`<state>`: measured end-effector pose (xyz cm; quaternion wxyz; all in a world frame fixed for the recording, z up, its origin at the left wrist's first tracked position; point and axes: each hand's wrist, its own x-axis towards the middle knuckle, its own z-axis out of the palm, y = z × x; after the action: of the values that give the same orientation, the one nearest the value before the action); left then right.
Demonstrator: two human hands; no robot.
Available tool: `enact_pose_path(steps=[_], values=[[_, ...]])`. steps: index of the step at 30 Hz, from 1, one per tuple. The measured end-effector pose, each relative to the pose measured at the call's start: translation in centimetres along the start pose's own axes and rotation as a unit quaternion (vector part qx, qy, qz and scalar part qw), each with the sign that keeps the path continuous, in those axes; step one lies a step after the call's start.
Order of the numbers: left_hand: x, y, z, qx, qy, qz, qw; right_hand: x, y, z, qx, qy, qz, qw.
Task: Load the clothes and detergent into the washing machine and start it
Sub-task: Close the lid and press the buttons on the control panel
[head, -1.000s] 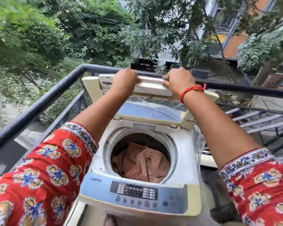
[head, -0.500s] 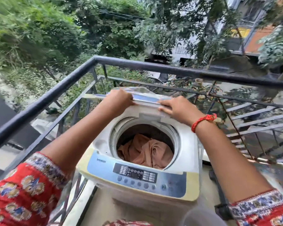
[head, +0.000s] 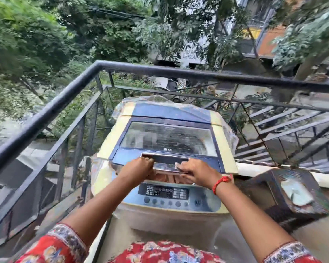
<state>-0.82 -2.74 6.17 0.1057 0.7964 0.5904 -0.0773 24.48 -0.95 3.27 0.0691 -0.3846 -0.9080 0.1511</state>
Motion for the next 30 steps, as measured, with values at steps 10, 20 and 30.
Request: enact_pose_path(steps=[10, 20, 30], values=[[2.6, -1.9, 4.9, -0.020, -0.098, 0.019, 0.995, 0.3, -1.5, 2.6, 0.066, -0.175, 0.202, 0.961], [4.5, -2.4, 4.2, -0.116, -0.095, -0.036, 0.988, -4.9, 2.4, 1.9, 0.179, -0.021, 0.436, 0.882], [6.1, -0.9, 4.2, -0.106, -0.110, -0.087, 0.985, -5.7, 3.4, 2.6, 0.215, -0.063, 0.497, 0.838]])
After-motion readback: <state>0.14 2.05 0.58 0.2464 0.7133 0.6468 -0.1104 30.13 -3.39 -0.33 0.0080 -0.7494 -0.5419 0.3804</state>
